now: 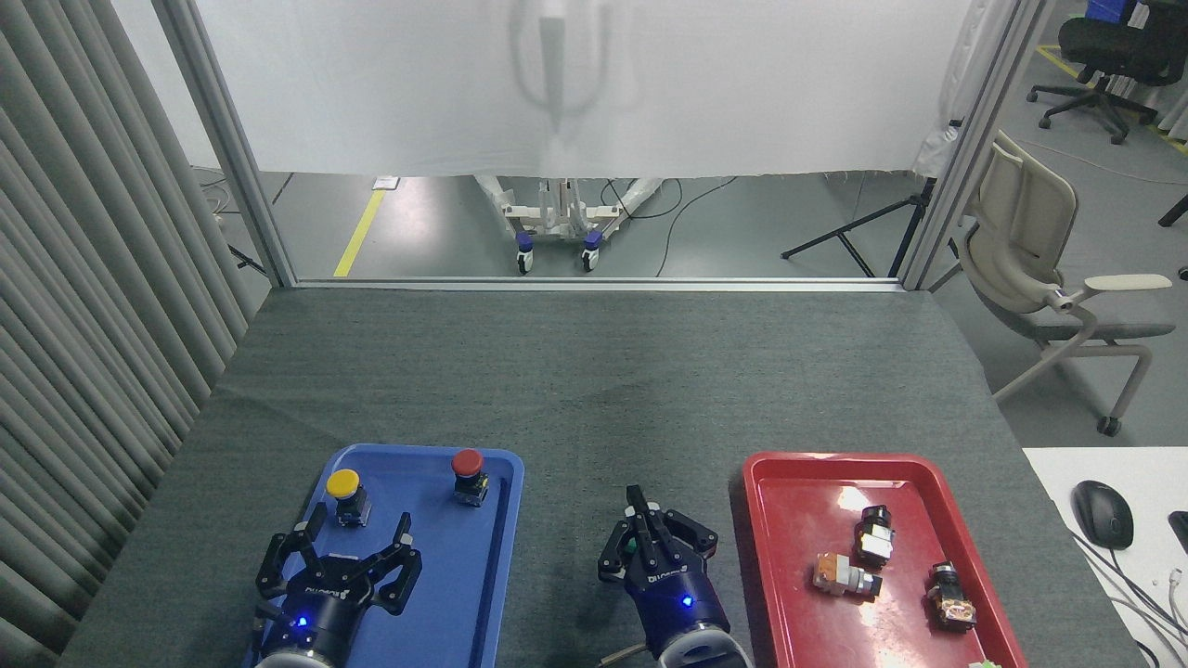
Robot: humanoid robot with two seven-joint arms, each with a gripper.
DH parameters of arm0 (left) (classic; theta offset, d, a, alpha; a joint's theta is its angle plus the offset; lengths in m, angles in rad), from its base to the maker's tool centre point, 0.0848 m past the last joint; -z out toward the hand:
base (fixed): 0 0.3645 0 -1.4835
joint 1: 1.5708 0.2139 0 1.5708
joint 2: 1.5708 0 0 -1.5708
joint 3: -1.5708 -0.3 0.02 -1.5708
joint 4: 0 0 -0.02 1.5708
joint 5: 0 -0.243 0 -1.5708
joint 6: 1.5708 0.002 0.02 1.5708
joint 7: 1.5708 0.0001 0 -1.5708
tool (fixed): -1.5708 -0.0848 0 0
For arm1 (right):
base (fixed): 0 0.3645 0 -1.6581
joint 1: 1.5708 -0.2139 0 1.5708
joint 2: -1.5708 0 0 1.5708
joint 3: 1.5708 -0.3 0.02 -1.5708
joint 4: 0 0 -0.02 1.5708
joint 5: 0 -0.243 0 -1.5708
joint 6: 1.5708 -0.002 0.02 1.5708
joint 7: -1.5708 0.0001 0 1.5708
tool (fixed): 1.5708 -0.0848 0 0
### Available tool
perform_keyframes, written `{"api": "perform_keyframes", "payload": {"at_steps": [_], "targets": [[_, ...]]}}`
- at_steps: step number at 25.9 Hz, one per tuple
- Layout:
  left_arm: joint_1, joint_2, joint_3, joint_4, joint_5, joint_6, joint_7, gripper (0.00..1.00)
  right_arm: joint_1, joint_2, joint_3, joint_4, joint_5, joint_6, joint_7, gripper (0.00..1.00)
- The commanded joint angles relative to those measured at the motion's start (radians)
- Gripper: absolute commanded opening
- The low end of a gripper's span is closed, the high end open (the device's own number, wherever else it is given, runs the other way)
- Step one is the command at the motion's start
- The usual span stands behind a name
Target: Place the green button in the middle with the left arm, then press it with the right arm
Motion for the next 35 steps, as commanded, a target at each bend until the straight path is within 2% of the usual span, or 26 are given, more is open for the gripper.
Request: {"api": "perform_keyframes", "payload": {"at_steps": [1, 2, 4, 5, 10, 14, 22, 35], "targets": [[-0.001, 0.0, -0.001, 0.0, 0.0, 0.0, 0.0, 1.0, 0.004, -0.005, -0.011, -0.041, -0.006, 0.006, -0.044, 0.72], [-0.003, 0.0, -0.001, 0.0, 0.0, -0.001, 0.0, 1.0, 0.01, -0.005, -0.02, -0.055, -0.008, 0.011, -0.048, 0.84], [-0.008, 0.0, 0.001, 0.0, 0.003, -0.001, -0.001, 1.0, 0.03, -0.005, -0.055, -0.084, -0.008, 0.015, -0.048, 0.97], [-0.008, 0.0, -0.001, 0.0, 0.008, -0.001, 0.0, 1.0, 0.046, -0.007, -0.072, -0.101, -0.008, 0.012, -0.048, 0.99], [-0.012, 0.0, -0.001, 0.002, 0.009, -0.001, -0.001, 1.0, 0.103, -0.041, -0.143, -0.164, -0.008, 0.006, -0.047, 1.0], [-0.015, 0.032, 0.001, 0.006, 0.032, -0.001, -0.001, 1.0, 0.145, -0.067, -0.174, -0.206, -0.008, 0.006, -0.045, 1.0], [-0.015, 0.04, -0.001, 0.009, 0.04, 0.0, -0.001, 1.0, 0.202, -0.087, -0.212, -0.23, -0.008, 0.008, -0.035, 1.0], [-0.001, 0.04, 0.001, 0.009, 0.043, 0.003, 0.0, 1.0, 0.207, -0.087, -0.213, -0.261, -0.015, 0.009, -0.041, 1.0]]}}
